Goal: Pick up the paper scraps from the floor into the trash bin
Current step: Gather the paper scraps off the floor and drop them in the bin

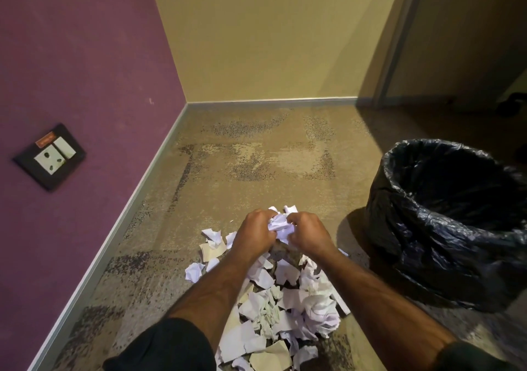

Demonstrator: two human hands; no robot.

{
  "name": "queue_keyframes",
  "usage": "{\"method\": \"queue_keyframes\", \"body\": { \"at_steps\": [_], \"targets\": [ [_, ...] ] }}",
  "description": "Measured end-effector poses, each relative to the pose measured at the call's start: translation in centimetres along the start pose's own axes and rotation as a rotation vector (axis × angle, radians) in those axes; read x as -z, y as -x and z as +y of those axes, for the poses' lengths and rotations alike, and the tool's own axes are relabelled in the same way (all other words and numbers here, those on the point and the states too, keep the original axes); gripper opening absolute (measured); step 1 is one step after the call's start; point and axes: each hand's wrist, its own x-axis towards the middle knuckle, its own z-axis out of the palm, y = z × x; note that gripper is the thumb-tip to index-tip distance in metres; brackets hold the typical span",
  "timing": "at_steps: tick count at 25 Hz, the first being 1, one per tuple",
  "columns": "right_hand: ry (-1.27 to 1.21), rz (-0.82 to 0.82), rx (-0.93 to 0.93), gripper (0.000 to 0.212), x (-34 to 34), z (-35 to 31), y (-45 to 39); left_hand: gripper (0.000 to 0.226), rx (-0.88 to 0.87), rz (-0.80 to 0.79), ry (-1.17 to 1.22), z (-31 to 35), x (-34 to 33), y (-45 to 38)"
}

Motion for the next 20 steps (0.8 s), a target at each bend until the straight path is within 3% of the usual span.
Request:
{"method": "queue_keyframes", "body": {
  "at_steps": [8, 13, 20],
  "targets": [
    [0.026, 0.082, 0.105, 0.018, 9.7, -3.6, -1.0, 0.015, -0.084, 0.054, -0.017, 6.9, 6.7, -2.8],
    [0.07, 0.165, 0.121, 0.019, 17.5, -5.1, -1.4, 0.017, -0.135, 0.091, -0.015, 13.0, 10.9, -5.8],
    [0.158, 0.258, 0.046, 0.03, 28.5, 0.3, 0.3, 0.018, -0.251, 0.073, -0.039, 22.7, 10.1, -8.7]
  ]
}}
